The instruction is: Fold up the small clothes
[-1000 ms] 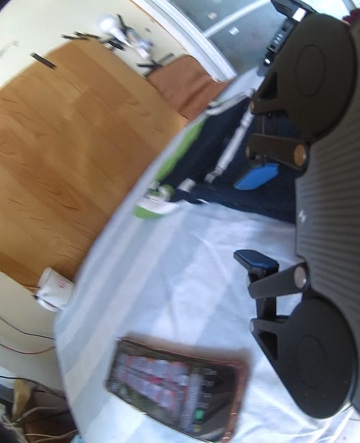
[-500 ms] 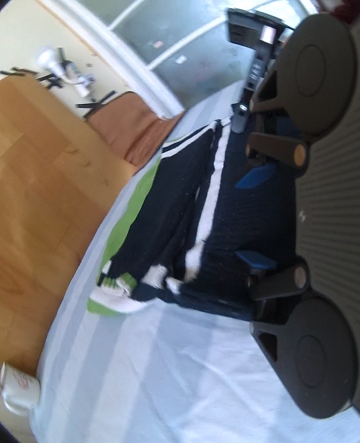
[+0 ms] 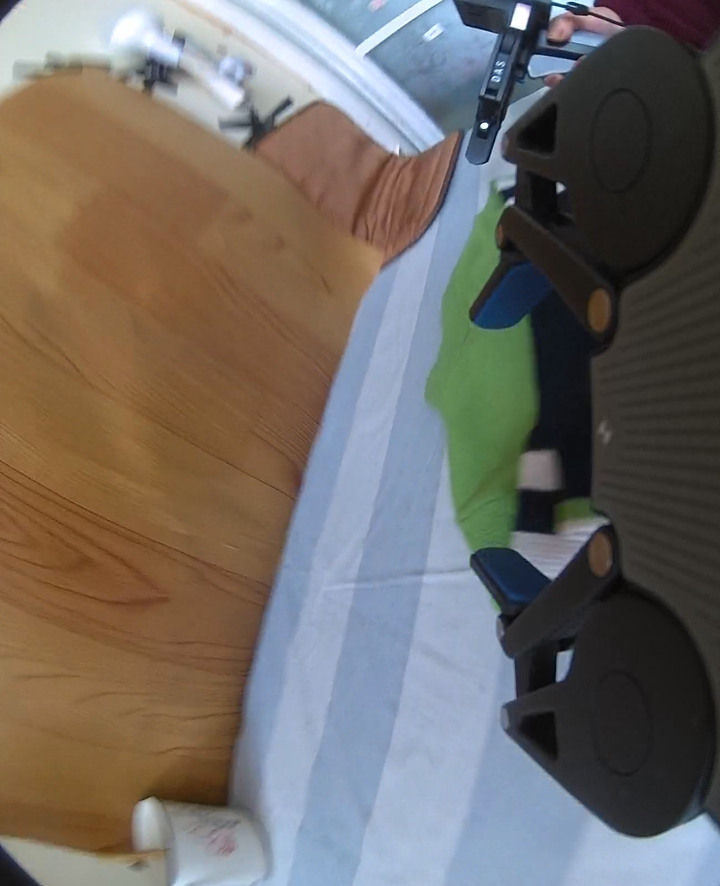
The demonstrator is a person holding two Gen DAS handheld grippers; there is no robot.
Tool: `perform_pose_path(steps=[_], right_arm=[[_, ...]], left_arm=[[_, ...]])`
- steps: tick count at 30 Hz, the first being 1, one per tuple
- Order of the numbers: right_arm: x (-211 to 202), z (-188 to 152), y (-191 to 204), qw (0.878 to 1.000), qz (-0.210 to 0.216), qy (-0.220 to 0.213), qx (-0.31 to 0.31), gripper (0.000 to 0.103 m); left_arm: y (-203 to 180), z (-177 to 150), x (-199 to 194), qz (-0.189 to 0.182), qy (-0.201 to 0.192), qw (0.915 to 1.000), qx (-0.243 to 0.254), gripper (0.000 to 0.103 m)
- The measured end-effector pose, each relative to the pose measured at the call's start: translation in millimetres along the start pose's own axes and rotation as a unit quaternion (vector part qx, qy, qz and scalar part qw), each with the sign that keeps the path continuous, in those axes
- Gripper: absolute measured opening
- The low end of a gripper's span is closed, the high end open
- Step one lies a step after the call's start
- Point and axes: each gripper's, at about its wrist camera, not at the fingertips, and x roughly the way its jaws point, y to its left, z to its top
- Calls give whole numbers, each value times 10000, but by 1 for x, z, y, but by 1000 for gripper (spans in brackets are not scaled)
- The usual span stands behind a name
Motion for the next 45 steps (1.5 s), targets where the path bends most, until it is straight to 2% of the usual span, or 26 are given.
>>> perform_pose_path(steps=[4, 8, 9, 10, 11, 12, 13, 14, 16, 20, 24, 28, 32, 34, 36, 39, 40, 42, 43, 45], right_arm=[[44, 15, 22, 9962, 417, 544, -542, 58], [81, 12, 52, 9858, 779, 1041, -1066, 57], [87, 9, 59, 9824, 819, 1166, -1204, 54], [92, 7, 65, 9806, 720, 1176, -1391, 34], [91, 5, 71, 9796, 588, 1106, -1574, 20], [88, 6, 72, 9806, 591, 1092, -1517, 14], [82, 8, 73, 9830, 607, 1048, -1381, 13], [73, 11, 73, 9847, 684, 955, -1287, 13], [46, 15, 78, 9867, 799, 687, -1238, 13], [-22, 6, 104, 9853, 883, 270, -1439, 13], [-97, -25, 131, 9797, 930, -155, -1767, 12], [-161, -76, 147, 9751, 919, -453, -1966, 12], [-206, -135, 153, 9730, 981, -614, -1997, 12], [-221, -169, 154, 9705, 951, -673, -2109, 12], [-215, -197, 155, 9709, 885, -541, -2158, 13], [-190, -233, 152, 9713, 326, -165, -2350, 24], [-185, -240, 150, 9716, 195, -18, -2357, 34], [-187, -240, 145, 9751, 241, -3, -2203, 39], [-196, -235, 142, 9766, 403, -106, -2111, 39], [-217, -225, 138, 9776, 684, -457, -1939, 41]], left_arm=[[-12, 19, 43, -124, 216, 9995, 174, 89], [-37, 22, 86, -181, 575, 9972, 445, 90], [-41, 20, 96, -185, 688, 9962, 510, 87], [-47, 17, 105, -168, 802, 9948, 605, 75], [-51, 13, 112, -61, 886, 9930, 773, 64], [-58, 11, 112, 189, 769, 9915, 1029, 41], [-62, 9, 113, 360, 821, 9892, 1155, 25], [-62, 9, 109, 428, 792, 9893, 1148, 20], [-59, 9, 92, 252, 729, 9926, 943, 14], [-76, -5, 28, 18, 249, 9949, 973, 14], [-102, -39, -46, -116, -235, 9926, 1188, 13], [-124, -90, -110, -292, -591, 9885, 1358, 14], [-135, -152, -160, -455, -813, 9858, 1396, 14], [-132, -184, -176, -593, -806, 9864, 1306, 14], [-128, -215, -182, -630, -719, 9875, 1250, 16], [-110, -246, -166, -528, -323, 9933, 973, 33], [-102, -253, -159, -515, -135, 9955, 778, 35], [-86, -261, -153, -642, 131, 9970, 416, 36], [-80, -262, -157, -730, 131, 9968, 303, 37], [-71, -257, -178, -865, -138, 9959, 243, 43]])
